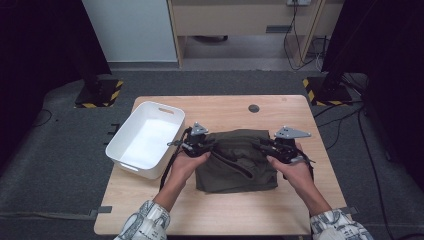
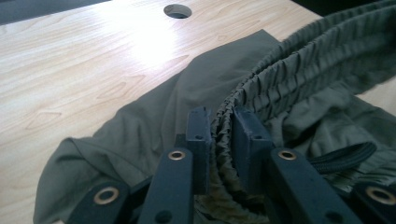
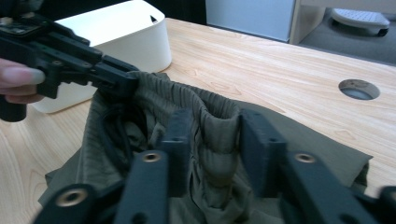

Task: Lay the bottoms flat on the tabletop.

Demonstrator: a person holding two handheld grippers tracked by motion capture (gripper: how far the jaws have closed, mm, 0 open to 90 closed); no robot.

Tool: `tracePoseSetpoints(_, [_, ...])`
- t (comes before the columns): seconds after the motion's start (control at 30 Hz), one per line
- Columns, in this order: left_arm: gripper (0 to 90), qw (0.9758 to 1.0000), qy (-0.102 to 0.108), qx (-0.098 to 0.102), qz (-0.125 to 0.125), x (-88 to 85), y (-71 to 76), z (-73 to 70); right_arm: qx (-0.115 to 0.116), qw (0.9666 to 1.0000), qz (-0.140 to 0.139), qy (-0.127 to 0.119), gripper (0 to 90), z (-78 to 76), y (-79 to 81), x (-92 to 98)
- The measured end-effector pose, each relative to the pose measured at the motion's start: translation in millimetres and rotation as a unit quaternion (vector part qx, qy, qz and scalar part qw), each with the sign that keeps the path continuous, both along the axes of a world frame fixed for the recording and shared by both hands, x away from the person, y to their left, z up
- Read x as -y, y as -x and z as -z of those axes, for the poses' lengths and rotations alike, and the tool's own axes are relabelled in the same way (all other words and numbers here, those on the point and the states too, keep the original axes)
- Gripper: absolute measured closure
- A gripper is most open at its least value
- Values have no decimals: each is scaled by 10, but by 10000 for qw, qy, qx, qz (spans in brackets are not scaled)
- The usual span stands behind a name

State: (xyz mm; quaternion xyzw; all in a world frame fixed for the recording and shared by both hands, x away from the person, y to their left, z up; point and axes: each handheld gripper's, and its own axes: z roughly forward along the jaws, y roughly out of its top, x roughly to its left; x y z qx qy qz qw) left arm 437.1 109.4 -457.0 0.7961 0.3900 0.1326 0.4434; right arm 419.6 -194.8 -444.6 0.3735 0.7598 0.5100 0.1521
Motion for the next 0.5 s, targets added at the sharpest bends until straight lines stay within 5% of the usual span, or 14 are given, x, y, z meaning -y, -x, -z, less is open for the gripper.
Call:
tracePoseSetpoints(0.3, [781, 9998, -37, 143, 141, -2, 205, -23, 56, 9995, -170, 263, 477, -16, -27, -180])
tracePoseSetpoints(0.5, [772, 9997, -18, 137, 210, -46, 276, -23, 2, 9987, -315, 400, 700, 21, -40, -220])
